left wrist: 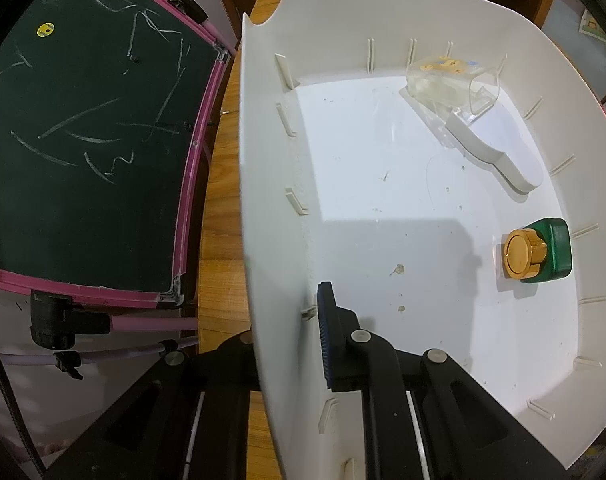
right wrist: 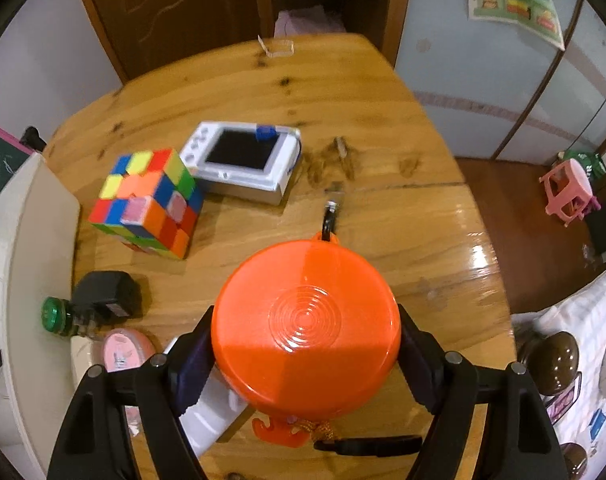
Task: Organize rigid objects
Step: 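Carry the orange case into the tray and release it with the right tool, then move the right tool back to the table and grasp the white charger, then carry the white charger into the tray and open the right tool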
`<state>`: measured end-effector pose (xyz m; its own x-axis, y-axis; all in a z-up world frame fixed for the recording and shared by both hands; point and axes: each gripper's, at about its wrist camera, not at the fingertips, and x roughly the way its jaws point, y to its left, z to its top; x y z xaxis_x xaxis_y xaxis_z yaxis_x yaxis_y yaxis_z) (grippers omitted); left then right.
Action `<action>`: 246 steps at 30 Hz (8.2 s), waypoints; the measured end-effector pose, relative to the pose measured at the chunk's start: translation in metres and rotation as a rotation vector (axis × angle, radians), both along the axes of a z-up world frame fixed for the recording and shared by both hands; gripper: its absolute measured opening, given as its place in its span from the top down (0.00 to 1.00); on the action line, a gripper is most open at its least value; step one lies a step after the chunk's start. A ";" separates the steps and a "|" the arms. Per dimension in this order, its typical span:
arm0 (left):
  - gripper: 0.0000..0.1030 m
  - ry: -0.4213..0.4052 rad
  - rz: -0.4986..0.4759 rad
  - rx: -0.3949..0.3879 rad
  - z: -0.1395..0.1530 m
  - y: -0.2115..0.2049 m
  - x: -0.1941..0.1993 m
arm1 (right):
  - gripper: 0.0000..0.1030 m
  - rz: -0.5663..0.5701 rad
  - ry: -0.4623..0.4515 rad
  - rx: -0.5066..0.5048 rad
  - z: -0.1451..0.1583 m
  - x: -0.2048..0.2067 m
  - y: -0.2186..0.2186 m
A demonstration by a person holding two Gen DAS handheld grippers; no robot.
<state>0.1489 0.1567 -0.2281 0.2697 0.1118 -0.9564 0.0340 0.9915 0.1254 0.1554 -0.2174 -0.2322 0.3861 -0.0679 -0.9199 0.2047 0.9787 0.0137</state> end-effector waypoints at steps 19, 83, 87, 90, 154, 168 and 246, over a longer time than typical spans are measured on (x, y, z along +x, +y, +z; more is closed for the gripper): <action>0.87 -0.009 -0.006 -0.032 0.000 0.006 -0.001 | 0.21 0.292 -0.302 0.046 0.138 -0.038 0.112; 0.86 -0.012 -0.008 -0.051 -0.002 0.006 0.000 | 0.20 0.648 0.176 0.107 0.019 -0.060 0.286; 0.87 -0.012 -0.006 -0.053 -0.002 0.006 0.000 | 0.20 0.624 0.052 0.116 0.054 -0.073 0.270; 0.87 -0.012 -0.006 -0.053 -0.001 0.007 0.001 | 0.20 0.609 -0.044 0.116 0.083 -0.078 0.257; 0.85 -0.010 0.037 -0.028 -0.002 0.009 0.001 | 0.20 0.444 0.029 -0.006 -0.007 -0.035 0.064; 0.85 -0.010 0.038 -0.029 -0.002 0.009 0.001 | 0.34 0.476 0.068 -0.024 -0.022 -0.024 0.068; 0.85 -0.019 0.038 -0.144 0.000 0.017 0.002 | 0.34 0.809 0.153 0.170 -0.003 0.126 0.360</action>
<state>0.1506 0.1734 -0.2285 0.2858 -0.0155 -0.9582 -0.0054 0.9998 -0.0177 0.2817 0.1430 -0.2354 0.1263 0.3208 -0.9387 -0.5477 0.8115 0.2037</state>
